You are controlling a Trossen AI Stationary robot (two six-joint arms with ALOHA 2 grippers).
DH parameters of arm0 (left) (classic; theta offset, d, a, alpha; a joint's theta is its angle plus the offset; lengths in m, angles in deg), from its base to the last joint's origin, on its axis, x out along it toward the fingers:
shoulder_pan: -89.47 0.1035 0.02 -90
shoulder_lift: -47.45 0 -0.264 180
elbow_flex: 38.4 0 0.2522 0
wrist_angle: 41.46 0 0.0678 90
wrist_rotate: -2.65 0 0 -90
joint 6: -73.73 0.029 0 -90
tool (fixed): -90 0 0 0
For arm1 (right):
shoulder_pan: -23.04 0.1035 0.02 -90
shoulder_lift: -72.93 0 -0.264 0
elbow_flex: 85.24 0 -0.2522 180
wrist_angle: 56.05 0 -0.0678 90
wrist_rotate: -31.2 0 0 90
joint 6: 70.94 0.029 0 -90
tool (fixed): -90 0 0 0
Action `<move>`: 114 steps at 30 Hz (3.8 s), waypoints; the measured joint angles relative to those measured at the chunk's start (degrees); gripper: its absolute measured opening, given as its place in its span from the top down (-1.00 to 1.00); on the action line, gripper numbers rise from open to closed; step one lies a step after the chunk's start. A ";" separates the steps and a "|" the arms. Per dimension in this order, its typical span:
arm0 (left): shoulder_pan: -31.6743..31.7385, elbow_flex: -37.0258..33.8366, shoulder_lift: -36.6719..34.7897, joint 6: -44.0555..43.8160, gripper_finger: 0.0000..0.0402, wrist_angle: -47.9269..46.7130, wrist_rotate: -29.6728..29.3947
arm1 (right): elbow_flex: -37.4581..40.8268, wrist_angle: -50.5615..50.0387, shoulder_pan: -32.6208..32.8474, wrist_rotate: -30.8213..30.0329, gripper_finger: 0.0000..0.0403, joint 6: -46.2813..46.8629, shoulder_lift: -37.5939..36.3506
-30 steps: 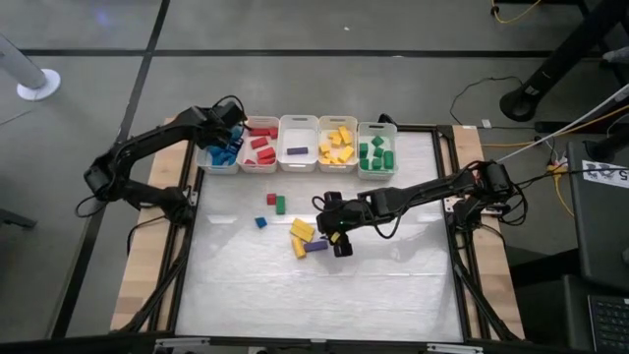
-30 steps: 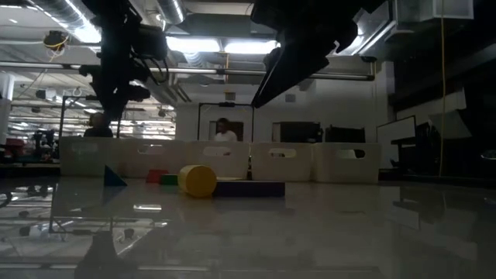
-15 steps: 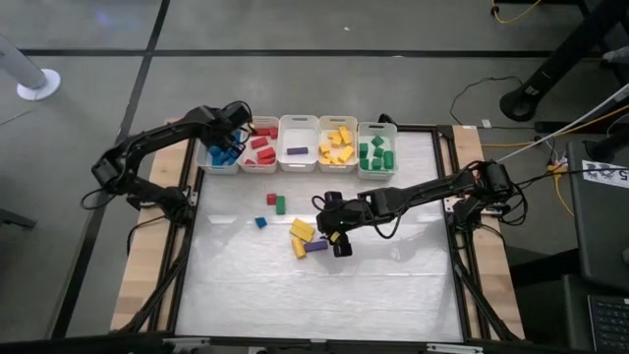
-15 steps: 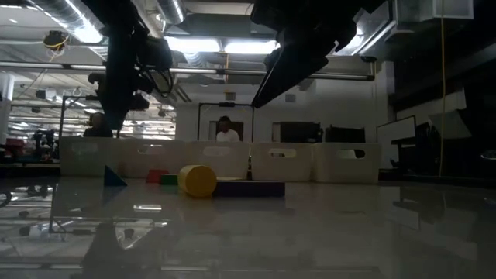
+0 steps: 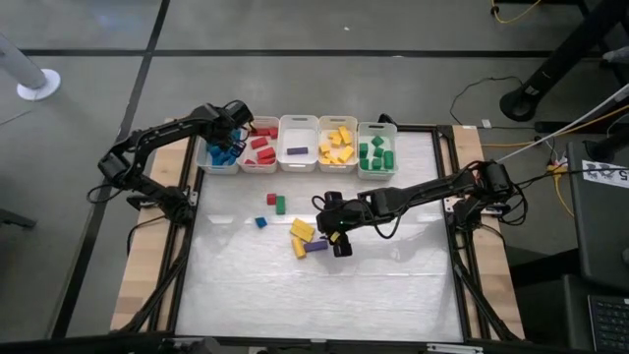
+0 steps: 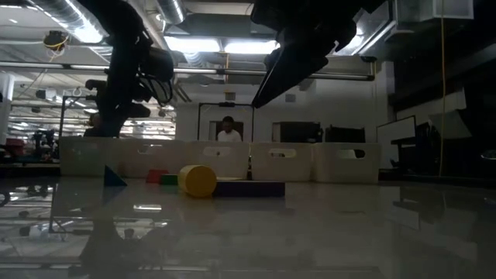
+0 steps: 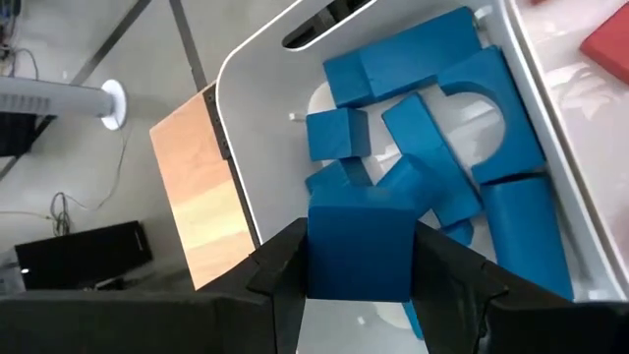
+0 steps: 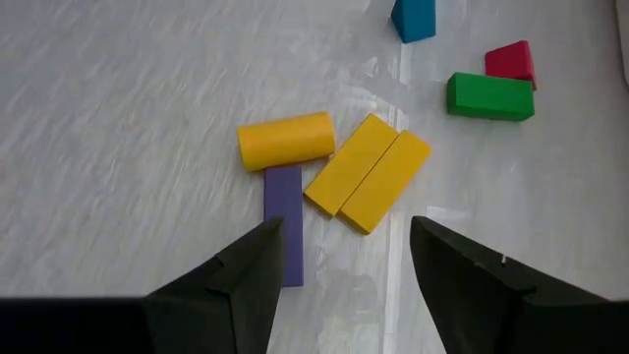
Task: Sort blocks
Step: Put the blue block into the left white bin, then put the yellow block into the middle right white bin
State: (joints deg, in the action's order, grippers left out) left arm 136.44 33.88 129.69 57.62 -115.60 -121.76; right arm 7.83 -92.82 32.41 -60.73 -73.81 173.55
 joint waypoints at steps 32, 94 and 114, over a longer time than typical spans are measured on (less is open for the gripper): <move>-1.75 0.00 -0.51 1.76 -0.08 2.93 9.61 | 0.00 2.73 0.80 -0.29 -0.10 21.46 0.00; -32.07 0.02 -3.50 1.24 -0.06 7.00 10.21 | -0.07 22.99 9.73 -26.98 0.33 48.91 21.20; -36.91 0.02 -4.03 -2.87 -0.06 -1.11 10.23 | 0.04 16.06 3.31 -27.13 0.29 32.44 7.97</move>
State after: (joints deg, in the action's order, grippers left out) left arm 99.53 33.90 125.67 54.76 -116.70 -111.53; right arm 7.88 -76.76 35.71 -87.86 -41.37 181.51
